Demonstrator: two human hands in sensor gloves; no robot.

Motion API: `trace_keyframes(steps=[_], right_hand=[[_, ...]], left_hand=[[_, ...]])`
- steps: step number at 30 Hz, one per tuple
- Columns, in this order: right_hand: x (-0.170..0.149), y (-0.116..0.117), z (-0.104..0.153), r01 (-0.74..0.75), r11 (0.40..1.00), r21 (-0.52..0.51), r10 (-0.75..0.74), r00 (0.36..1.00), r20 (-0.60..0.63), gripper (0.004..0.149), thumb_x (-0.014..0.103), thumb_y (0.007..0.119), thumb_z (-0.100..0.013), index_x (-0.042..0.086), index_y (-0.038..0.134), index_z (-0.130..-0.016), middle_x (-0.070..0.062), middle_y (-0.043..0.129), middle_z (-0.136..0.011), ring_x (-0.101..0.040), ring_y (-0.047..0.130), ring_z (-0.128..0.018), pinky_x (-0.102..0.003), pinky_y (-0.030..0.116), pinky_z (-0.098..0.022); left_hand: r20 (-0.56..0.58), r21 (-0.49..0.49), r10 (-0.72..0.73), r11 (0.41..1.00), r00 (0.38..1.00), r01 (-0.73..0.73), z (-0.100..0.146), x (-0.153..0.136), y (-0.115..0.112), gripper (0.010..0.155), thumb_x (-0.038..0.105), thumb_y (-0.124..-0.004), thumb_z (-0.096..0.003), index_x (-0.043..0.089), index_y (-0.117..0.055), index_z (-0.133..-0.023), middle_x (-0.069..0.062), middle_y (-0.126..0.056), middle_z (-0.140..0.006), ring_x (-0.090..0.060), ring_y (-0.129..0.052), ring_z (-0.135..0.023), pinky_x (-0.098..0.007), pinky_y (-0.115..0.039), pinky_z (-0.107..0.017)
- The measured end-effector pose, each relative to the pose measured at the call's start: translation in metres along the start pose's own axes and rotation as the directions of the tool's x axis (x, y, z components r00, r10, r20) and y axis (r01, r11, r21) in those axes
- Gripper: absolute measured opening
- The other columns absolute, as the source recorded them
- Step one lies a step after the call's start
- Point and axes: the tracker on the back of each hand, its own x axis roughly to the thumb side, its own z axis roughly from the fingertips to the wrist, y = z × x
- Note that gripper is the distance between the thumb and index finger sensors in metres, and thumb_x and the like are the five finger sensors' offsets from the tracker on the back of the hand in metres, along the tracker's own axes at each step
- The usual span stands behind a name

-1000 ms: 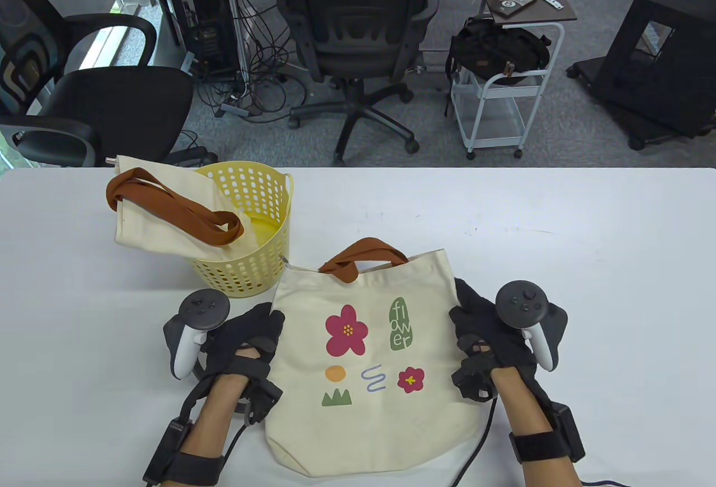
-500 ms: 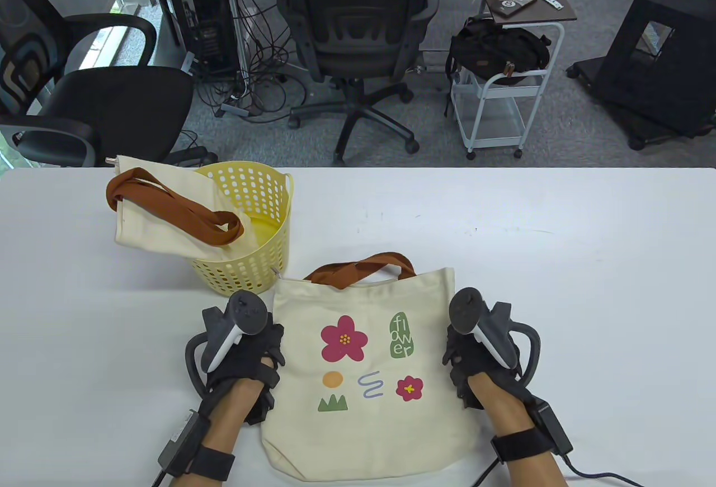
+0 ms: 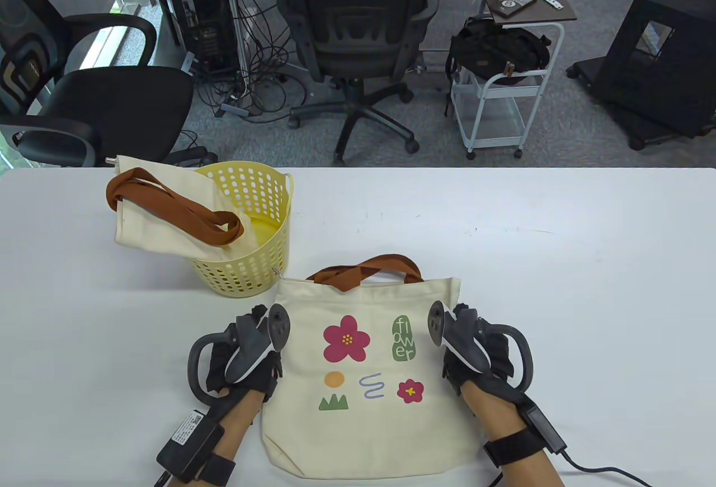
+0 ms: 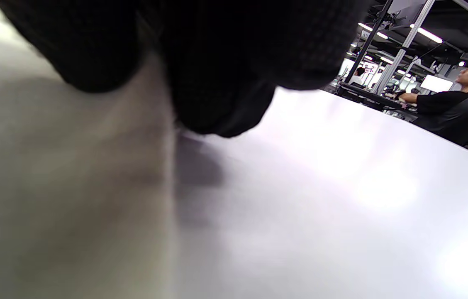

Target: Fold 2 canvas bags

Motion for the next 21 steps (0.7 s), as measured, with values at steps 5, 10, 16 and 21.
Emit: trace_keyframes(steps=[5, 10, 16, 21], right_hand=[[-0.004, 0.003, -0.001, -0.005, 0.999, 0.042, 0.005, 1.000, -0.014, 0.064, 0.047, 0.083, -0.046, 0.025, 0.062, -0.102, -0.007, 0.086, -0.095, -0.030, 0.097, -0.071, -0.040, 0.085, -0.046], [-0.009, 0.006, -0.005, 0.021, 0.997, 0.075, -0.019, 0.999, -0.027, 0.064, 0.049, 0.081, -0.046, 0.025, 0.061, -0.103, -0.008, 0.080, -0.100, -0.033, 0.092, -0.079, -0.043, 0.082, -0.051], [-0.010, 0.010, -0.009, 0.022, 0.995, 0.096, -0.019, 0.999, -0.030, 0.066, 0.050, 0.080, -0.046, 0.025, 0.060, -0.104, -0.009, 0.073, -0.105, -0.035, 0.090, -0.082, -0.045, 0.081, -0.054], [-0.013, 0.002, -0.010, 0.058, 0.997, 0.058, -0.055, 0.997, -0.048, 0.076, 0.053, 0.081, -0.045, 0.027, 0.046, -0.108, -0.010, 0.040, -0.117, -0.042, 0.058, -0.102, -0.052, 0.066, -0.068]], left_hand=[[0.409, -0.066, 0.091, 0.995, 0.908, -0.070, 0.029, -0.012, -0.001, 0.069, 0.055, -0.074, -0.0417, 0.028, -0.055, -0.102, -0.005, -0.054, -0.112, -0.035, -0.072, -0.102, -0.058, -0.060, -0.075], [0.615, -0.366, 0.245, 0.931, 0.750, -0.004, 0.053, -0.011, -0.025, 0.084, 0.062, -0.074, -0.0385, 0.033, -0.036, -0.107, -0.002, -0.020, -0.117, -0.039, -0.026, -0.113, -0.065, -0.035, -0.080], [0.584, -0.578, 0.274, 0.801, 0.764, 0.154, 0.065, -0.003, -0.058, 0.093, 0.065, -0.068, -0.0388, 0.037, -0.008, -0.103, 0.002, 0.013, -0.108, -0.034, 0.015, -0.103, -0.062, -0.006, -0.076], [0.577, -0.572, 0.278, 0.809, 0.768, 0.137, 0.065, -0.002, -0.058, 0.092, 0.064, -0.070, -0.0395, 0.036, -0.010, -0.104, 0.002, 0.010, -0.109, -0.034, 0.012, -0.104, -0.062, -0.008, -0.076]])
